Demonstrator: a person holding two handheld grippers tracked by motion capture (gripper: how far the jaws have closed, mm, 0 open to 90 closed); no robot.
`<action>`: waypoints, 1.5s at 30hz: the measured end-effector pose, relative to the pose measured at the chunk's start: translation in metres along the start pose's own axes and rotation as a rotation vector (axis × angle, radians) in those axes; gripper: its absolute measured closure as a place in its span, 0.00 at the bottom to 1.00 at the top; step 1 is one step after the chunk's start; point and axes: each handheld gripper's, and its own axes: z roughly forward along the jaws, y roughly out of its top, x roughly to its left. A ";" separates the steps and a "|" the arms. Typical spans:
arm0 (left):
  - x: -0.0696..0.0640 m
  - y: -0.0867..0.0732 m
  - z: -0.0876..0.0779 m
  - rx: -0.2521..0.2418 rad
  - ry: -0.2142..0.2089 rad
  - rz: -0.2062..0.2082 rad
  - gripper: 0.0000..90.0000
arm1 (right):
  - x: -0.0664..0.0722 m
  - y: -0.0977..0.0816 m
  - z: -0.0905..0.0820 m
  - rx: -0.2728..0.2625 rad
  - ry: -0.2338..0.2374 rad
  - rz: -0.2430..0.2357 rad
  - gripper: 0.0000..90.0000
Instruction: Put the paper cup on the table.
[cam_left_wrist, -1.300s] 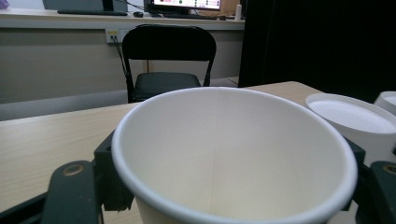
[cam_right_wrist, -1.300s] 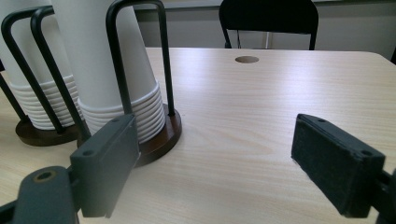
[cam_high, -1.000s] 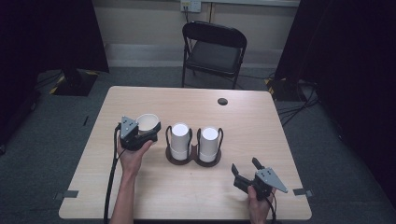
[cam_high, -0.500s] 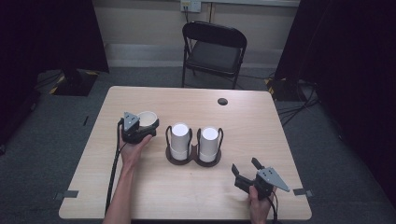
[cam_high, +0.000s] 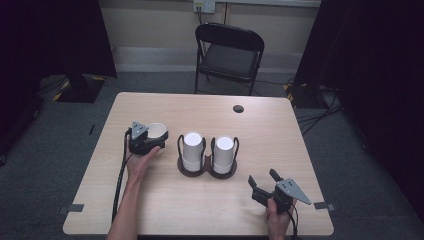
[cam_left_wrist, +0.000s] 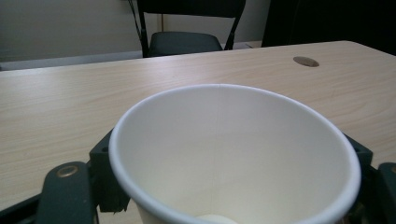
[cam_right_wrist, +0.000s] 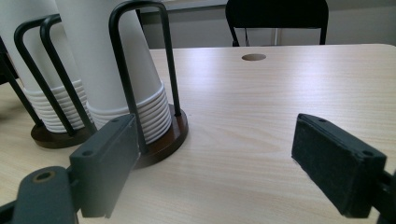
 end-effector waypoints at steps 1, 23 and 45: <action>0.000 -0.001 0.000 0.003 -0.002 -0.002 0.24 | 0.000 0.000 0.000 -0.001 0.001 0.002 0.15; -0.005 -0.013 -0.006 0.064 -0.024 0.032 0.17 | -0.001 0.000 0.001 0.007 0.005 0.011 0.15; -0.010 -0.024 -0.033 0.057 -0.004 0.059 0.17 | -0.002 0.000 0.001 0.010 0.010 0.017 0.15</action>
